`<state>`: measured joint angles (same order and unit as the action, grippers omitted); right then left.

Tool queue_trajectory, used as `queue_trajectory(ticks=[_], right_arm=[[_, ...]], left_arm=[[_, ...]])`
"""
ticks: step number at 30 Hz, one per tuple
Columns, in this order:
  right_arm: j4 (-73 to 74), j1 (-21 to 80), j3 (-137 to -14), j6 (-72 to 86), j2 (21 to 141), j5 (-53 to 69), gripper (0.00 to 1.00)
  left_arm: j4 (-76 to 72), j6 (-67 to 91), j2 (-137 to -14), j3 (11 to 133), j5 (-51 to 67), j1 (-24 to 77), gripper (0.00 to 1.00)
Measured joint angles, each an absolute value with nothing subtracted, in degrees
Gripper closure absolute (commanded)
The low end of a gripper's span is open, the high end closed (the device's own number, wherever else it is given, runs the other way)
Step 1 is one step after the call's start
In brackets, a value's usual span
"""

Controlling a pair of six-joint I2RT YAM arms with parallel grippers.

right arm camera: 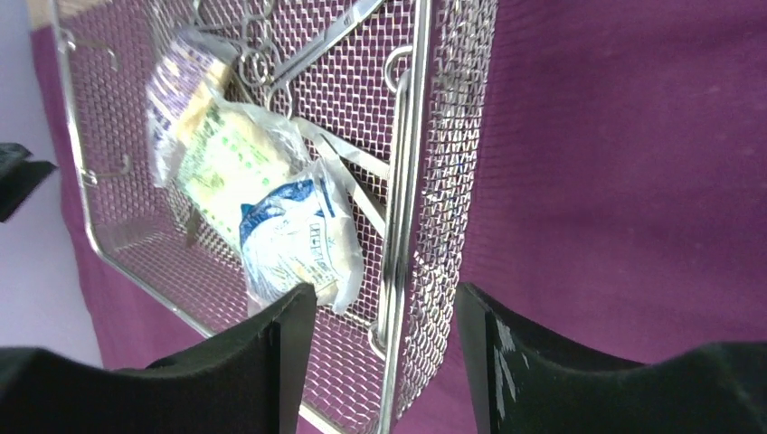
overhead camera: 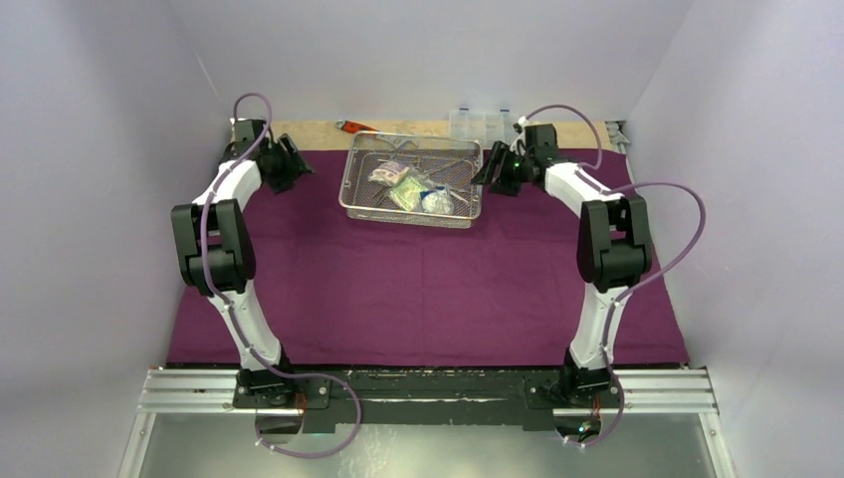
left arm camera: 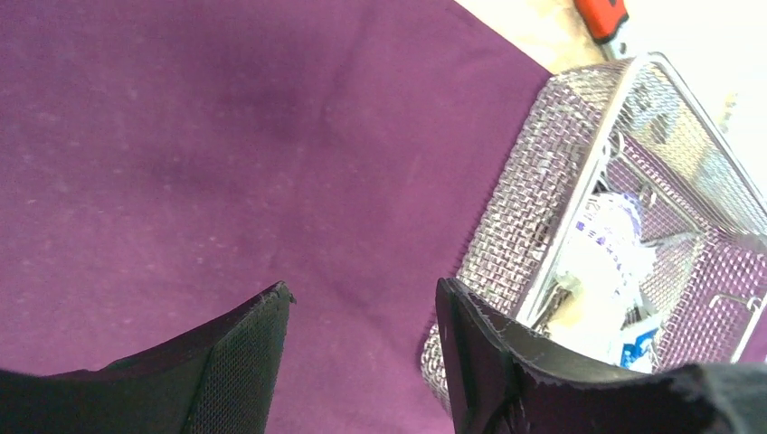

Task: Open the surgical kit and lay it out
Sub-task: Move the container from the surgical kit.

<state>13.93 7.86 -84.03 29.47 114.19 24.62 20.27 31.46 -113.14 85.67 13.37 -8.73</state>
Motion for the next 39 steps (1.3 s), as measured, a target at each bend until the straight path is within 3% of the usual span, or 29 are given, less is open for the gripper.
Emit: queue_trajectory(ticks=[11, 16, 23, 28, 32, 39], right_arm=[[19.5, 14.3, -88.1, 28.1, 118.9, 13.6, 0.39], [23.6, 16.5, -88.2, 27.6, 118.7, 7.3, 0.35], [29.9, 20.2, -88.2, 27.0, 116.4, -0.6, 0.40], [32.4, 23.2, -88.5, 27.1, 115.7, -5.4, 0.54], [34.7, 24.4, -89.4, 27.5, 115.8, -8.5, 0.71], [36.1, 24.6, -91.1, 27.7, 115.9, -12.6, 0.95]], left_arm=[[17.4, 28.4, -109.4, 83.0, 16.9, -2.7, 0.38], [18.0, 26.4, -108.3, 81.1, 12.7, 2.7, 0.38], [20.8, 24.5, -106.2, 78.5, 3.9, 7.6, 0.38], [22.0, 24.3, -106.0, 78.4, -1.2, 8.3, 0.43], [22.2, 24.4, -106.1, 78.3, -3.4, 8.5, 0.54], [22.1, 24.3, -107.0, 78.3, -3.7, 9.1, 0.63]])
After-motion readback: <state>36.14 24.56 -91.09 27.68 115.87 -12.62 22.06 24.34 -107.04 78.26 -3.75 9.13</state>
